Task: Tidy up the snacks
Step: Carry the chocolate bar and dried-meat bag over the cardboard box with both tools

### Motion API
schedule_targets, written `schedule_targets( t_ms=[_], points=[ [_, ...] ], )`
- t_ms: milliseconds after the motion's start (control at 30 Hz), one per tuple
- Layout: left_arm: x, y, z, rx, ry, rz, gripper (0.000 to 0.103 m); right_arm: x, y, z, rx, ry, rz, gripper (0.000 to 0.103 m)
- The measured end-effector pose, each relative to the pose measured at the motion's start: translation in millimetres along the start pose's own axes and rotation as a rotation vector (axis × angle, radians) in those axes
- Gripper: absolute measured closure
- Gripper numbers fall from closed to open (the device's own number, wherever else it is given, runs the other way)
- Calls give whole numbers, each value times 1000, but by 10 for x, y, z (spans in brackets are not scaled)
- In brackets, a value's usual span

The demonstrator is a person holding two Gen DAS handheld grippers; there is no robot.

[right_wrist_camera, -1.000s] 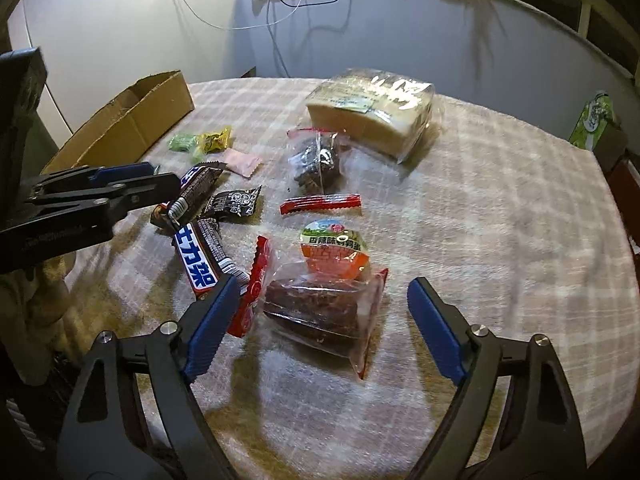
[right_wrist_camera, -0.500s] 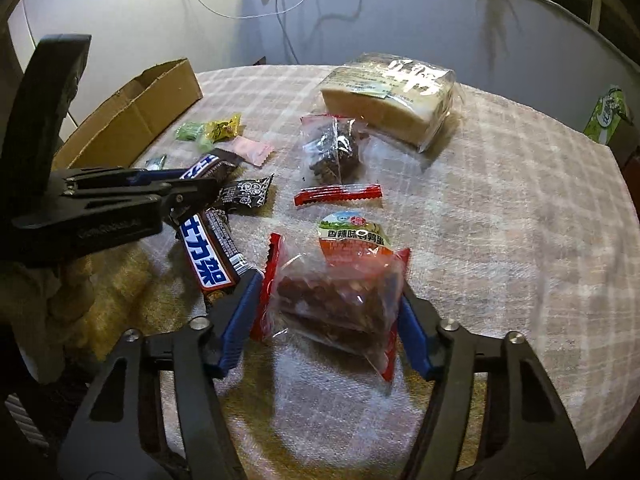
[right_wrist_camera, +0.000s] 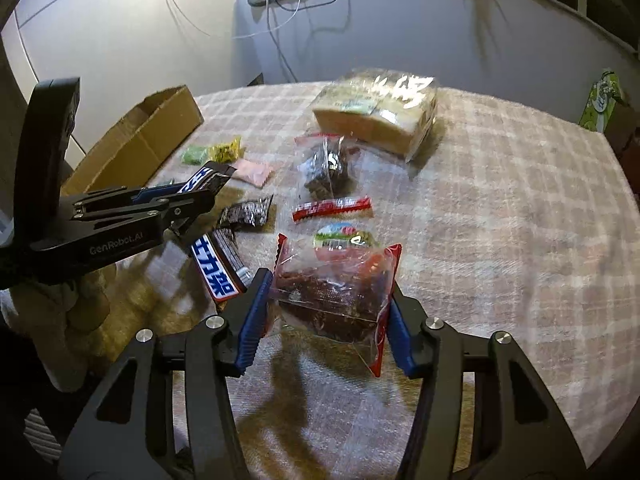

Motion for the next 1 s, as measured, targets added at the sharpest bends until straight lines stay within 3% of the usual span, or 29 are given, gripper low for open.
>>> schedule_targets(
  t_ms=[300,633,1000],
  points=[
    [-490,220,-172,-43,-14,148,76,-197,312,-179,-39,2,63,48],
    [-955,372,-817,-161,34,290,76,-206,901,-674,-138,39,137,48],
    [-1100,244,-1541,-277,109,329,76,185,1496,-1439,-251,131,131,48]
  ],
)
Point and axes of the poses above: each gripper's, at about its wrist camera, not at the fingertips, and x roughly the way its jaws point, z to its right, y to its top, the point moved 5 cm from there along x, roughly the way its jaws point, and after that the axes turned 10 degrees about -x, right-handed, at the moved point
